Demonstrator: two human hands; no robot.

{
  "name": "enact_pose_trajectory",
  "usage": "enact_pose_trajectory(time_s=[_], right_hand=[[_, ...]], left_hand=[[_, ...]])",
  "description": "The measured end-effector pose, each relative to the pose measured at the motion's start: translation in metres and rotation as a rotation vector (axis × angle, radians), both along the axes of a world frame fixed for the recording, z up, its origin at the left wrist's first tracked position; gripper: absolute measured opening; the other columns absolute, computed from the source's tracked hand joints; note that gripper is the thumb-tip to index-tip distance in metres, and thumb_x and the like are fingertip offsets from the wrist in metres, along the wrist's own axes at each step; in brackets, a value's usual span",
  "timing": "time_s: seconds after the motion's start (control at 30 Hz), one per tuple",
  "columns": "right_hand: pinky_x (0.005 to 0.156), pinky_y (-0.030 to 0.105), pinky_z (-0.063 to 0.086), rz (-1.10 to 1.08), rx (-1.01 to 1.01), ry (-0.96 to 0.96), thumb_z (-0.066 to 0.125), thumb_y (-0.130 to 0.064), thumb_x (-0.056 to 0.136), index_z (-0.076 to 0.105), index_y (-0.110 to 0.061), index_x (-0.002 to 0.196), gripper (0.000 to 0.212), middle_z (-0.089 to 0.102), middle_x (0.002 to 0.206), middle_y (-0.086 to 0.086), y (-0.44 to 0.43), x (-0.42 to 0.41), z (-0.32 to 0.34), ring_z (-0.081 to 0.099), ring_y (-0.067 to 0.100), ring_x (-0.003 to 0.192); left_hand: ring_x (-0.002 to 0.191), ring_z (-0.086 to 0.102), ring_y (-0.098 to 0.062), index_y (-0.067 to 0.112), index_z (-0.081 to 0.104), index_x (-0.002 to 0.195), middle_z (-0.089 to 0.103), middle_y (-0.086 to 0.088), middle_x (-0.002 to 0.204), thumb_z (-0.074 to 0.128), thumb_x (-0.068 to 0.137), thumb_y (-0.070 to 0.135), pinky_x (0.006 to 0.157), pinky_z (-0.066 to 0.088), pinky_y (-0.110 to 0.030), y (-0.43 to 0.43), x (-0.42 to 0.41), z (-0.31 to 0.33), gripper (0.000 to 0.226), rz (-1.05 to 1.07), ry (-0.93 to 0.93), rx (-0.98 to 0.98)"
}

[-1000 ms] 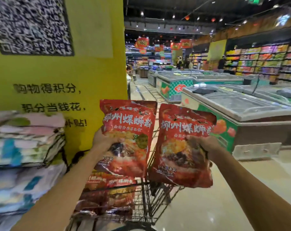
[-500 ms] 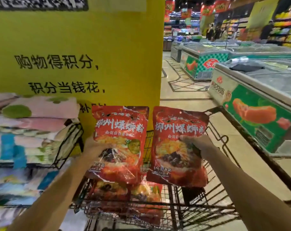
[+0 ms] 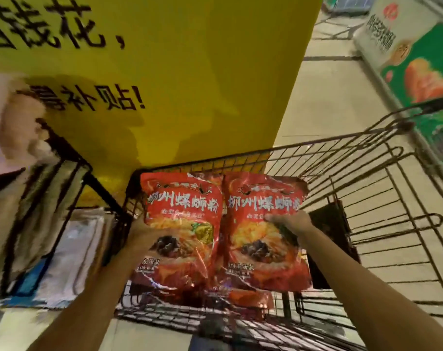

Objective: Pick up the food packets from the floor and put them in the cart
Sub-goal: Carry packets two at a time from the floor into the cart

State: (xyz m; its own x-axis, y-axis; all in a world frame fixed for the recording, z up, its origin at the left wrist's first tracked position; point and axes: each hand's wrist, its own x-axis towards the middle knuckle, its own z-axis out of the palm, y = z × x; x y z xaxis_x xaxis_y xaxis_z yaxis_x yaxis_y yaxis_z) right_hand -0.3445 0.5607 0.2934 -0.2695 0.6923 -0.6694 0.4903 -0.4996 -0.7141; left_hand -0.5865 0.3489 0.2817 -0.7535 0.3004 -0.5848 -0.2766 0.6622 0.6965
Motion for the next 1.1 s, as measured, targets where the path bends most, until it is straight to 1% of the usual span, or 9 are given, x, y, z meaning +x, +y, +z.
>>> enact_pose_trajectory(time_s=[0.13, 0.27, 0.43, 0.53, 0.63, 0.77, 0.87, 1.0, 1.1], right_hand=[[0.082, 0.039, 0.054, 0.0, -0.103, -0.043, 0.09, -0.019, 0.054, 0.056, -0.013, 0.1, 0.057, 0.068, 0.097, 0.005, -0.004, -0.023, -0.061, 0.066, 0.023, 0.088], [0.057, 0.029, 0.052, -0.027, -0.208, -0.132, 0.087, -0.012, 0.059, 0.054, -0.009, 0.08, 0.039, 0.065, 0.081, 0.007, -0.019, -0.04, -0.105, 0.063, 0.019, 0.068], [0.052, 0.027, 0.054, -0.004, -0.32, -0.122, 0.084, -0.01, 0.063, 0.057, -0.007, 0.087, 0.036, 0.069, 0.088, 0.01, -0.031, -0.037, -0.142, 0.07, 0.019, 0.066], [0.06, 0.028, 0.057, 0.019, -0.305, -0.127, 0.087, -0.018, 0.057, 0.057, -0.007, 0.095, 0.05, 0.07, 0.094, 0.01, -0.036, -0.034, -0.152, 0.071, 0.021, 0.075], [0.068, 0.042, 0.06, 0.046, -0.269, -0.24, 0.092, -0.044, 0.031, 0.056, -0.002, 0.109, 0.095, 0.071, 0.097, 0.018, -0.038, -0.032, -0.164, 0.071, 0.027, 0.077], [0.077, 0.049, 0.058, 0.069, -0.051, -0.38, 0.09, -0.035, 0.051, 0.031, -0.011, 0.14, 0.11, 0.057, 0.118, 0.023, -0.045, -0.04, -0.157, 0.067, 0.029, 0.091], [0.111, 0.052, 0.031, 0.428, 0.353, -0.622, 0.084, -0.053, 0.052, -0.007, -0.032, 0.15, 0.135, 0.008, 0.157, 0.014, -0.04, -0.042, -0.154, 0.018, 0.033, 0.143], [0.111, 0.065, -0.002, 1.134, 0.513, -0.592, 0.072, -0.075, 0.046, -0.03, -0.045, 0.137, 0.14, -0.037, 0.149, 0.003, -0.045, -0.055, -0.151, -0.026, 0.034, 0.139], [0.105, 0.071, -0.003, 1.346, 0.502, -0.624, 0.069, -0.076, 0.049, -0.04, -0.041, 0.132, 0.141, -0.047, 0.141, 0.005, -0.064, -0.068, -0.157, -0.038, 0.039, 0.128]], left_hand=[[0.115, 0.055, -0.031, 0.007, 0.046, 0.135, 0.056, -0.012, 0.129, 0.088, 0.057, 0.008, 0.096, 0.045, -0.038, -0.005, -0.02, -0.055, 0.089, -0.088, -0.037, -0.113], [0.114, 0.054, -0.035, 0.004, 0.041, 0.138, 0.053, -0.013, 0.13, 0.078, 0.069, -0.002, 0.063, 0.049, -0.023, -0.009, -0.028, -0.091, 0.079, -0.104, -0.154, -0.14], [0.117, 0.055, -0.037, 0.002, 0.042, 0.137, 0.054, -0.018, 0.132, 0.077, 0.071, -0.002, 0.09, 0.047, -0.039, -0.015, -0.048, -0.125, 0.075, -0.057, -0.174, -0.173], [0.106, 0.057, -0.028, 0.008, 0.041, 0.138, 0.057, -0.015, 0.126, 0.09, 0.052, 0.003, 0.084, 0.049, -0.038, -0.017, -0.049, -0.125, 0.099, -0.038, -0.131, -0.16], [0.124, 0.047, -0.032, 0.025, 0.022, 0.148, 0.041, -0.015, 0.144, 0.095, 0.038, 0.036, 0.098, 0.045, -0.047, -0.02, -0.038, -0.12, 0.133, -0.239, 0.138, -0.15], [0.143, 0.021, -0.036, 0.029, 0.033, 0.144, 0.026, -0.012, 0.155, 0.065, 0.081, 0.049, 0.108, 0.03, -0.06, -0.025, -0.025, -0.126, 0.074, -0.959, 0.835, -0.199], [0.144, 0.009, -0.038, 0.033, 0.035, 0.143, 0.018, -0.006, 0.157, 0.042, 0.071, 0.083, 0.113, 0.005, -0.062, -0.029, -0.012, -0.137, 0.088, -1.207, 0.748, -0.361], [0.143, 0.002, -0.043, 0.031, 0.029, 0.147, 0.014, -0.005, 0.159, 0.028, 0.053, 0.098, 0.11, -0.001, -0.063, -0.037, -0.008, -0.144, 0.116, -1.184, 0.692, -0.434], [0.143, -0.002, -0.043, 0.03, 0.027, 0.148, 0.008, 0.0, 0.159, 0.027, 0.05, 0.1, 0.11, 0.002, -0.064, -0.042, -0.011, -0.149, 0.121, -1.127, 0.653, -0.424]])
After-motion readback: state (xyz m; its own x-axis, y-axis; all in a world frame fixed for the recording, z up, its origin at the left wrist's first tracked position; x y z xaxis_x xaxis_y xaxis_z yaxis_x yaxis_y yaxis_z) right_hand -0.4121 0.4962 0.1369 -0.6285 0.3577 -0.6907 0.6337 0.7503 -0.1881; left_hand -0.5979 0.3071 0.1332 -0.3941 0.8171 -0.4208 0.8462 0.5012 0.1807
